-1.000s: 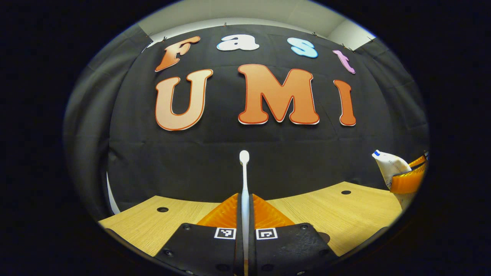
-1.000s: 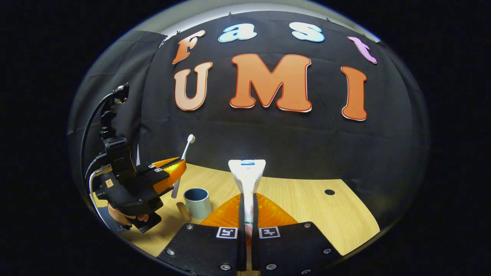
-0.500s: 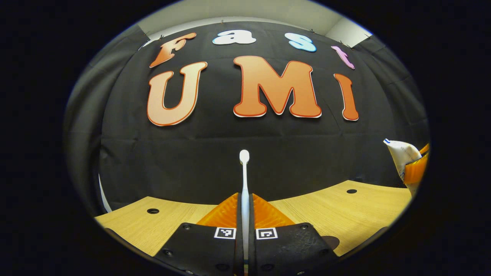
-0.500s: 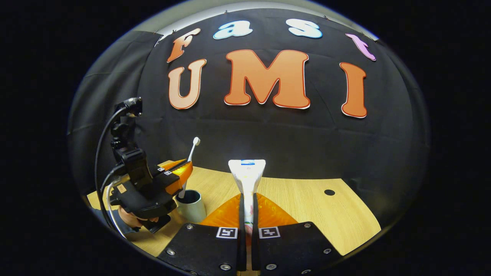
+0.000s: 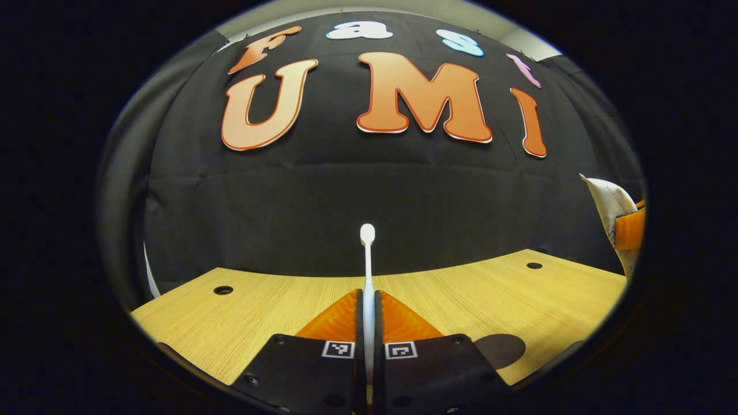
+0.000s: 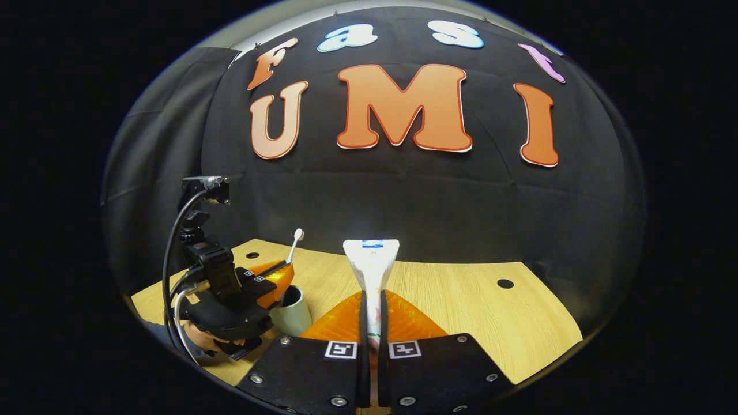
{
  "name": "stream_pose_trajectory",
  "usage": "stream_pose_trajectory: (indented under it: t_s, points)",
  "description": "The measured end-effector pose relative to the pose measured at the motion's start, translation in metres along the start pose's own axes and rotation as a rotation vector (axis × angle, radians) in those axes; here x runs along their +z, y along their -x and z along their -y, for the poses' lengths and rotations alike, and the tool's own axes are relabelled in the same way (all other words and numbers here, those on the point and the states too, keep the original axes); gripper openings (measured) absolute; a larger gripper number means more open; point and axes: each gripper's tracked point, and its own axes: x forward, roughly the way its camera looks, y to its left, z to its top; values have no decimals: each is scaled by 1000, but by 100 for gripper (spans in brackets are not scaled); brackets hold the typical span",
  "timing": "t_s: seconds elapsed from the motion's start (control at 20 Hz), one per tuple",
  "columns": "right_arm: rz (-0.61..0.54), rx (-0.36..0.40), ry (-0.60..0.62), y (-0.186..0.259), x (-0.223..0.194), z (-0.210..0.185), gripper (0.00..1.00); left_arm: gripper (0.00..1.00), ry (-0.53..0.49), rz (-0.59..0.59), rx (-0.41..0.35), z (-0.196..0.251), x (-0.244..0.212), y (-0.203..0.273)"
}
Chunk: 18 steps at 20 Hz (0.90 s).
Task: Put the toothbrush and toothpaste on the desktop into the cup, then pick up the cup and place it on the coaster on the desktop.
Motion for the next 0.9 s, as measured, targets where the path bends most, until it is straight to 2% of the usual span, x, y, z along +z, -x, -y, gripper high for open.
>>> stream_pose_trajectory:
  t_s: [0.25, 0.55, 0.6, 0.75, 0.8, 0.9]
  points:
    - [0, 15, -21, -9, -3, -9, 6, 7, 0, -50, -26, 3, -6, 7]
    - [29, 44, -35, -17, 8, -26, 5, 13, -5, -47, -65, 2, 10, 33]
    - [38, 51, -33, -18, 11, -29, 5, 29, -6, -49, -65, 1, 11, 38]
    - [68, 77, -40, -22, 24, -41, 6, 45, 10, -23, -55, -9, 27, 59]
    - [77, 86, -42, -23, 28, -45, 6, 65, 6, -8, -41, -15, 34, 66]
    - [99, 109, -42, -26, 36, -54, 5, 80, -11, 20, -10, -25, 48, 81]
